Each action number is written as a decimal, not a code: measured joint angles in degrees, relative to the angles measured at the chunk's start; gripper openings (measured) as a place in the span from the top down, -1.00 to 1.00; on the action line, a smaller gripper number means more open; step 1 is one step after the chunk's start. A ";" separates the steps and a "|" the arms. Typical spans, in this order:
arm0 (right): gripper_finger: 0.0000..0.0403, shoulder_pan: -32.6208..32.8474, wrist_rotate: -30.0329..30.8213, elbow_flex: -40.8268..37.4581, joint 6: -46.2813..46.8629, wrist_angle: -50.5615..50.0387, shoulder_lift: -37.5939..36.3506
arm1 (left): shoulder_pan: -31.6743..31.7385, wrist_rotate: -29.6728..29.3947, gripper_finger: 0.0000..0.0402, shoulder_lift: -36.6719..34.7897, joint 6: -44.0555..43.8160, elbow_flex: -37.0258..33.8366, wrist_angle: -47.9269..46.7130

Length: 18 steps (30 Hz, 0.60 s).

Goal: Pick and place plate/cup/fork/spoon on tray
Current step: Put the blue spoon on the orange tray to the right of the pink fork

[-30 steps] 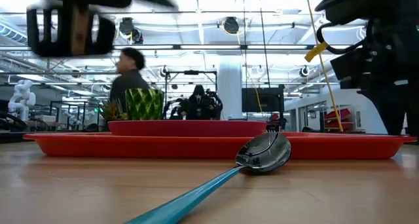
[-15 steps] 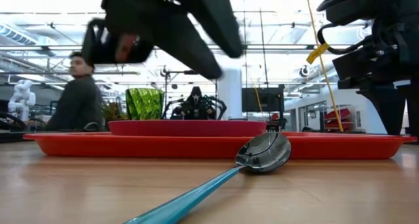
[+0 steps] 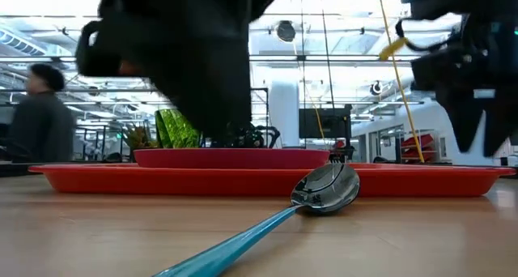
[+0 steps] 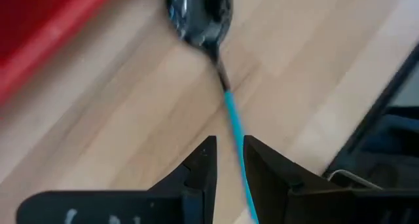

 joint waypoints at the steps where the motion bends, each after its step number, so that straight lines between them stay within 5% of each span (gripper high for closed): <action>1: 0.35 -0.04 1.70 0.00 0.21 -0.60 -1.29 | 0.00 1.10 0.62 0.94 -0.44 0.88 0.10; 5: 0.35 -0.58 5.82 -0.01 2.26 -1.79 -7.90 | 0.10 5.09 0.62 4.73 -0.10 4.08 -0.21; 18: 0.35 -0.81 5.80 0.00 9.01 -1.33 -27.22 | 1.90 6.93 0.62 6.14 4.17 8.14 -2.79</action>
